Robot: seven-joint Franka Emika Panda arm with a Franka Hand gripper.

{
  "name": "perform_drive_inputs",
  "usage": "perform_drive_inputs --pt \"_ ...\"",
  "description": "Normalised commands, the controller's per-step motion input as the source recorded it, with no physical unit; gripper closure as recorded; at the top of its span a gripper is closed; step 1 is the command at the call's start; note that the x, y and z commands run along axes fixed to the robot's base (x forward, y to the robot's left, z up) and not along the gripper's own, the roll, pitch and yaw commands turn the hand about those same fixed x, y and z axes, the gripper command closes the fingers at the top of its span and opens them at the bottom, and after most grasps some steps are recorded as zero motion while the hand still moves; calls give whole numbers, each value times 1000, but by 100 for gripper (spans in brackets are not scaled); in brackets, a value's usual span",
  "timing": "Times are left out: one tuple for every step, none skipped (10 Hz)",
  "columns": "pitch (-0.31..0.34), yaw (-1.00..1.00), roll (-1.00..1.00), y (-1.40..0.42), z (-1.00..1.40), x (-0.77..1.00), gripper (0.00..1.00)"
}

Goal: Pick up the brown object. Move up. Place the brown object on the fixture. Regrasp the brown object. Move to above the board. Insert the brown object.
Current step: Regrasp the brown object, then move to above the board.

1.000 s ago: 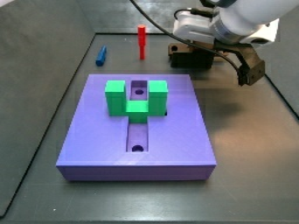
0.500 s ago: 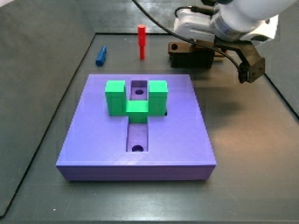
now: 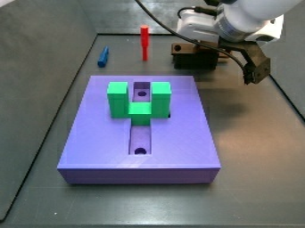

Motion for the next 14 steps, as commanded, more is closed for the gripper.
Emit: perform_drive_inputs --pt "0 0 0 0 0 0 100" --pt "0 0 0 0 0 0 100" --pt "0 0 0 0 0 0 100" --pt "0 0 0 0 0 0 100" --pt "0 0 0 0 0 0 100" --pt "0 0 0 0 0 0 100" --pt "0 0 0 0 0 0 100" --pt "0 0 0 0 0 0 100" --pt "0 0 0 0 0 0 100" --pt "0 0 0 0 1400 0 100" --pt "-53 17 -62 -14 1400 16 100" --pt "-50 11 -88 -7 1400 -2 100" --pt "-26 -13 -38 -1 1400 8 100" --pt "8 -23 -11 -22 1400 17 100"
